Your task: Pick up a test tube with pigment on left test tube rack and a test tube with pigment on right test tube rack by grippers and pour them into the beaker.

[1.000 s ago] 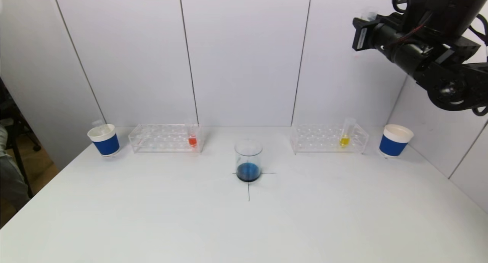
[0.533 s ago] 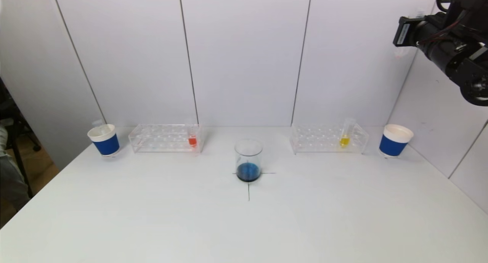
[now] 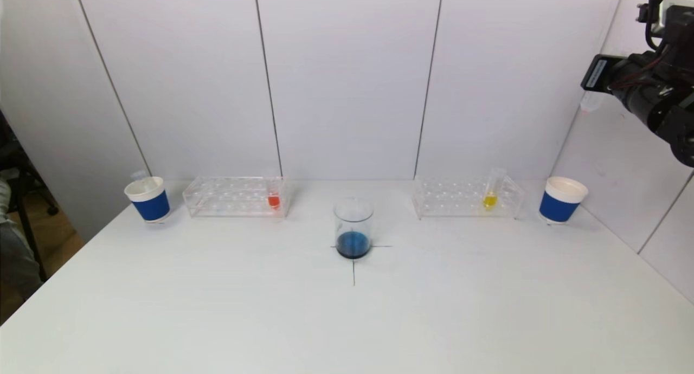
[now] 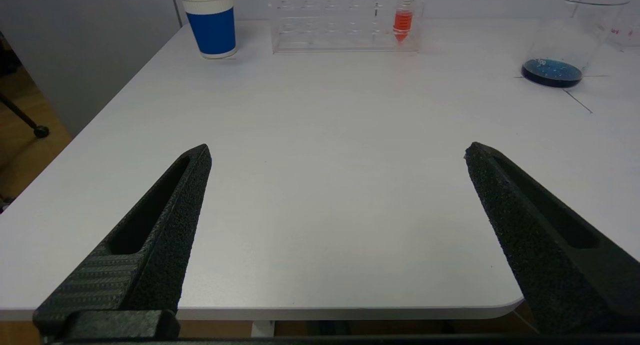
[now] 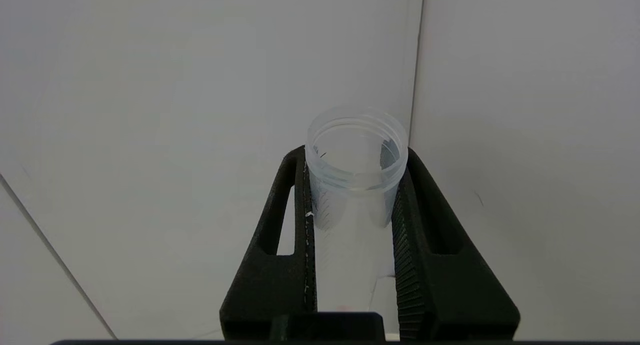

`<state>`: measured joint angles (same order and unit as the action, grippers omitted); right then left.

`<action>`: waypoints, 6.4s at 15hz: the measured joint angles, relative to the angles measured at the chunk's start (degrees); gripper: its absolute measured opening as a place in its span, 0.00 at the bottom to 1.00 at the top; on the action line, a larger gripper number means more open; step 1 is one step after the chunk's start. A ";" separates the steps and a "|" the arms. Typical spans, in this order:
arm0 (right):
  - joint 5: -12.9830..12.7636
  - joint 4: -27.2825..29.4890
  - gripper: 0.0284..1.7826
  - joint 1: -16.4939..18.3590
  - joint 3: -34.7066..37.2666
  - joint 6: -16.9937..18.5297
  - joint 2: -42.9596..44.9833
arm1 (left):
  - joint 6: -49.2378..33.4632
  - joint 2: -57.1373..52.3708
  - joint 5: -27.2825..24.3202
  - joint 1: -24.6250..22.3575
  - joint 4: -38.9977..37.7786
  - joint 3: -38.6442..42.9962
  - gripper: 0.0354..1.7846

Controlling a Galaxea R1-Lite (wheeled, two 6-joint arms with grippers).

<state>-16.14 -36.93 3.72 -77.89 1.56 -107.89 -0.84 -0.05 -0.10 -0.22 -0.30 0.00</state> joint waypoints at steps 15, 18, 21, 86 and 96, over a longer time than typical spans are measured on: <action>-3.69 -15.77 0.27 5.01 8.68 0.83 -16.26 | -0.01 0.00 0.00 -0.02 0.00 0.00 0.99; -3.67 -17.13 0.27 5.29 8.29 0.63 -18.36 | -0.01 0.00 0.02 -0.02 -0.02 0.00 0.99; -3.49 -17.18 0.27 5.34 7.96 0.55 -19.70 | 0.00 0.00 0.00 -0.02 -0.02 0.00 0.99; -3.93 -18.51 0.99 -7.46 52.03 -3.88 33.06 | -0.01 0.00 0.00 -0.02 -0.02 0.00 0.99; -5.79 -18.18 0.99 -7.19 74.19 -8.42 60.93 | -0.01 0.00 0.00 -0.02 -0.02 0.00 0.99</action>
<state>-21.93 -55.10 -3.47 -3.69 -6.86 -46.96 -0.85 -0.05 -0.10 -0.24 -0.33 0.00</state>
